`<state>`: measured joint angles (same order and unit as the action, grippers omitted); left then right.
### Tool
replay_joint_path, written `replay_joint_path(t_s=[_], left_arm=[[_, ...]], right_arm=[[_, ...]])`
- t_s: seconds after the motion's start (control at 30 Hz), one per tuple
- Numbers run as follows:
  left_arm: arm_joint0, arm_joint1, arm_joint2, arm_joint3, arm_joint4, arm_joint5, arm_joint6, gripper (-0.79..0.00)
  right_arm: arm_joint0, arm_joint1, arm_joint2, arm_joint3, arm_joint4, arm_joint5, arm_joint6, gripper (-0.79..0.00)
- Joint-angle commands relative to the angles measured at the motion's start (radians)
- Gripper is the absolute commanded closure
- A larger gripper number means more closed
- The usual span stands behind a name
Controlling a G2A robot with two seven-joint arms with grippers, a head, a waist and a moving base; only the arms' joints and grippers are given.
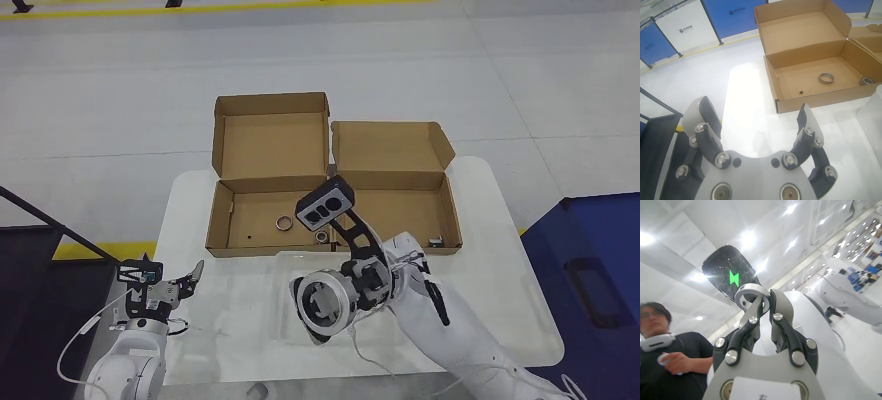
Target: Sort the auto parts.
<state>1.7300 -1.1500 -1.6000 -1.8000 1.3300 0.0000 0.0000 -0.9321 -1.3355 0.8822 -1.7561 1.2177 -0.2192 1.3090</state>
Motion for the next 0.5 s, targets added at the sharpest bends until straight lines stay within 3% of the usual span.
replay_joint_path(t_s=[0.0, 0.3, 0.4, 0.47], left_arm=[[0.000, 0.000, 0.000, 0.000, 0.000, 0.000, 0.000, -0.785], [0.000, 0.000, 0.000, 0.000, 0.000, 0.000, 0.000, -0.785], [0.000, 0.000, 0.000, 0.000, 0.000, 0.000, 0.000, -0.785], [0.000, 0.000, 0.000, 0.000, 0.000, 0.000, 0.000, -0.785]], right_arm=[[0.013, -0.002, 0.004, -0.015, -0.011, -0.030, 0.045, 0.000], [0.013, -0.002, 0.004, -0.015, -0.011, -0.030, 0.045, 0.000], [0.041, 0.007, 0.059, -0.074, -0.229, -0.098, 0.028, 0.000], [0.030, 0.008, 0.101, -0.117, -0.227, -0.161, 0.005, 0.000]])
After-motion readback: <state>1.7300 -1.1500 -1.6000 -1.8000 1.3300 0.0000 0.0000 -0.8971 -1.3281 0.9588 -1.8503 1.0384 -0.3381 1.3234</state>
